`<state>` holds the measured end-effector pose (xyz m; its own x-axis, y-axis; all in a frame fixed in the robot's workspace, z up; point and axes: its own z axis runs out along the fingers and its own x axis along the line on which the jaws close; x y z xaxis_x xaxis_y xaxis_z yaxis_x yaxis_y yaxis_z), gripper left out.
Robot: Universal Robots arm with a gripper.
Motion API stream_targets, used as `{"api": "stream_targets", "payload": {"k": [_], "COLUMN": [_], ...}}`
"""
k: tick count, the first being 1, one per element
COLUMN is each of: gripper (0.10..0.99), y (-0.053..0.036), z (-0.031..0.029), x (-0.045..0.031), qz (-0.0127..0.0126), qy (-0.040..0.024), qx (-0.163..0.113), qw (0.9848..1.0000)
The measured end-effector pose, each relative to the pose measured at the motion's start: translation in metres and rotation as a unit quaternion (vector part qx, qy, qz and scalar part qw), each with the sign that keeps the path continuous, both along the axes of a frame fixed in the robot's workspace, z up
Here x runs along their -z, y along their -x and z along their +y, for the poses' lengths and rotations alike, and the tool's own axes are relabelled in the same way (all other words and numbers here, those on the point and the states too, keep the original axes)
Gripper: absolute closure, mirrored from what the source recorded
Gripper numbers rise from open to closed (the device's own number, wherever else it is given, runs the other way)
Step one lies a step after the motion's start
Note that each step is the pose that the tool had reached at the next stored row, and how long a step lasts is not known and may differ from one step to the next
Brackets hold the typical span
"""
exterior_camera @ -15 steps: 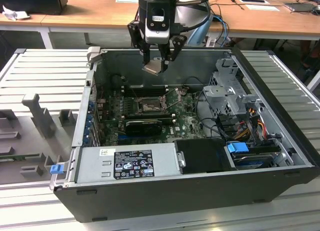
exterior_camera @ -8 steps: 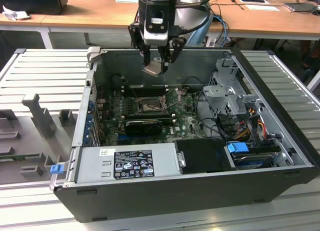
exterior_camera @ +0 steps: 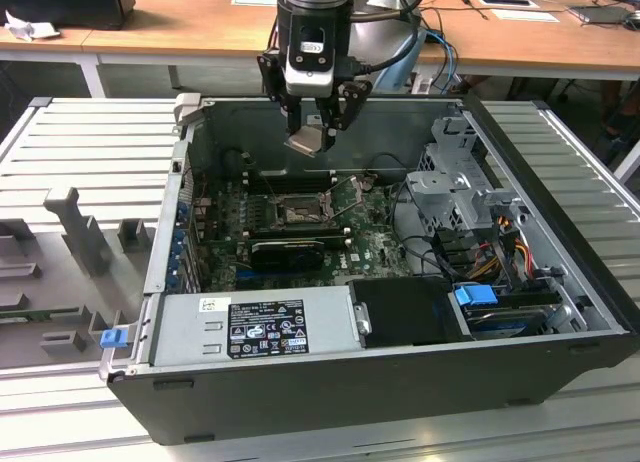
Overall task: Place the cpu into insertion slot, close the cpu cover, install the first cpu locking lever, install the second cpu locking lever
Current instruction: 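Place the cpu into insertion slot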
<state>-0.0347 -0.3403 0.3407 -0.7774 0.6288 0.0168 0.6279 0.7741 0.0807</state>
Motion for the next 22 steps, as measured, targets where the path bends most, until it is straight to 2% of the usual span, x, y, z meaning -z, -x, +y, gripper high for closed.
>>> {"api": "stream_targets", "payload": {"k": [4,22], "gripper": [0.553,0.553], "y": [0.0001,0.0001], "z": [0.0000,0.0000], "x": [0.0006,0.0018], "qz": [0.0000,-0.0001], "qy": [-0.0001,-0.0001], "qx": [0.015,0.041], "qw": [0.9999,0.9992]}}
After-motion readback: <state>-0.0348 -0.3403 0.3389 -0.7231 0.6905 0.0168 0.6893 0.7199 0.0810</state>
